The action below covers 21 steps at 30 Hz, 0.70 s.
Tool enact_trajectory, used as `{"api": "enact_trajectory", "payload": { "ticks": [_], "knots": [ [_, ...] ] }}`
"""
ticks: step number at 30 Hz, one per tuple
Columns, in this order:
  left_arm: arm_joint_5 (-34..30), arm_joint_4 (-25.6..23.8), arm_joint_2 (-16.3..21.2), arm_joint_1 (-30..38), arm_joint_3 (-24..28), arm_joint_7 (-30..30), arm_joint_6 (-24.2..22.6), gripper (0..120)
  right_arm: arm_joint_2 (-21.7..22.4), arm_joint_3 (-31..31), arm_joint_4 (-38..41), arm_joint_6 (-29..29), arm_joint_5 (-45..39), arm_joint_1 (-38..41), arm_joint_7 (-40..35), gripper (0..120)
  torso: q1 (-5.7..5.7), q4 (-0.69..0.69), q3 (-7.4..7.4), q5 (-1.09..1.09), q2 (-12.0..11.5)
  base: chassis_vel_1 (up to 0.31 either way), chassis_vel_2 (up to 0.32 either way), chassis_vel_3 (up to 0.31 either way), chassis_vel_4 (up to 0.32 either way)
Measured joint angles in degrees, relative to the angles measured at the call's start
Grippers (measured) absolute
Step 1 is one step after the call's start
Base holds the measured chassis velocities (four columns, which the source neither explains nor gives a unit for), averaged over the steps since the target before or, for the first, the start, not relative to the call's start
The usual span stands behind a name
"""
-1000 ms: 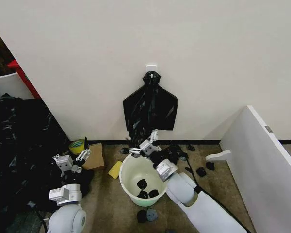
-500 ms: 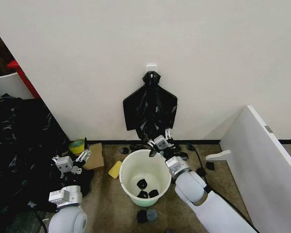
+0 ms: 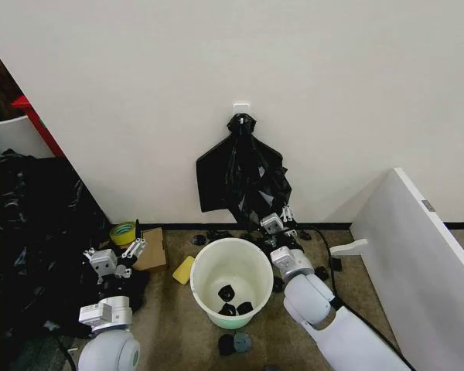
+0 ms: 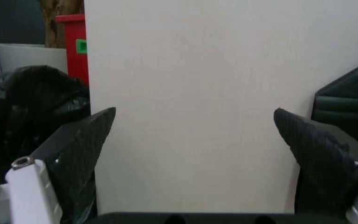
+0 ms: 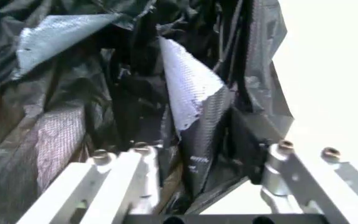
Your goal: Place the garbage bag over the trash bin.
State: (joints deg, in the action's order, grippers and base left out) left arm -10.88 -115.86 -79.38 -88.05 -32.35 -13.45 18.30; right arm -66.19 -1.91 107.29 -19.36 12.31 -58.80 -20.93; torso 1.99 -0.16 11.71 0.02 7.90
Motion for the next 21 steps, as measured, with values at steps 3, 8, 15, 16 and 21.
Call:
{"api": "enact_trajectory", "payload": {
  "ticks": [3,8,15,16,21],
  "knots": [
    [0.02,-0.02,0.02,-0.08,0.0,-0.08,0.0,100,-0.59,0.47,-0.66,0.32,-0.14,0.37,-0.08,24,0.0,0.01,0.0,0.0,0.0,0.0,0.0,0.0,0.0],
    [0.03,-0.04,0.14,-0.1,0.0,-0.16,0.02,100,-1.01,0.72,-0.88,0.62,-0.16,0.34,-0.22,11,0.0,0.01,0.0,0.0,0.0,0.0,0.0,0.0,0.0],
    [-0.54,-0.45,0.83,0.04,0.17,-0.1,0.02,100,-1.68,1.1,1.04,5.02,-3.2,-1.25,-0.03,0,0.0,0.01,0.0,-0.01,0.0,0.0,0.0,0.0,0.0],
    [-0.54,-0.45,0.83,0.04,0.17,-0.1,0.02,100,-1.68,1.1,1.04,5.02,-3.2,-1.25,-0.03,0,0.0,0.01,0.0,-0.01,0.0,0.0,0.0,0.0,0.0],
    [-3.71,-2.2,3.2,0.74,1.16,3.23,0.82,100,-2.08,1.1,3.97,12.95,-12.0,-2.92,3.48,0,0.0,0.0,0.0,0.0,0.0,0.0,0.0,0.0,0.0]
  ]
}}
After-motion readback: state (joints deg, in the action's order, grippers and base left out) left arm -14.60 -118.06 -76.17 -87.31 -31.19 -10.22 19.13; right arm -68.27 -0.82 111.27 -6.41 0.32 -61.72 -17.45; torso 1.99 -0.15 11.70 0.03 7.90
